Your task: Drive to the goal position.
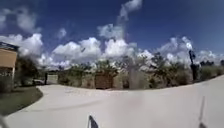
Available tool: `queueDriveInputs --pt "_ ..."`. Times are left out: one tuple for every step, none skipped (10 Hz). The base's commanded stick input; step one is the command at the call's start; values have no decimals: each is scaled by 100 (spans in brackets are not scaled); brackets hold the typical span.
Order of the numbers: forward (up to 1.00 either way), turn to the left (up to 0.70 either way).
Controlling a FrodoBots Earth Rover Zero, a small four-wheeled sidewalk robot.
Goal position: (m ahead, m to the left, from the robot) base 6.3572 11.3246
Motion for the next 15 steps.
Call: queueDriveInputs --pt "70 14" --pt "70 14" --pt "70 14" --pt "70 14" --pt "70 14" --pt "70 14" --pt "70 14" --pt "70 14" --pt "70 14" --pt "70 14" --pt "70 14" --pt "70 14" --pt "70 14" --pt "70 14" --pt "70 14"
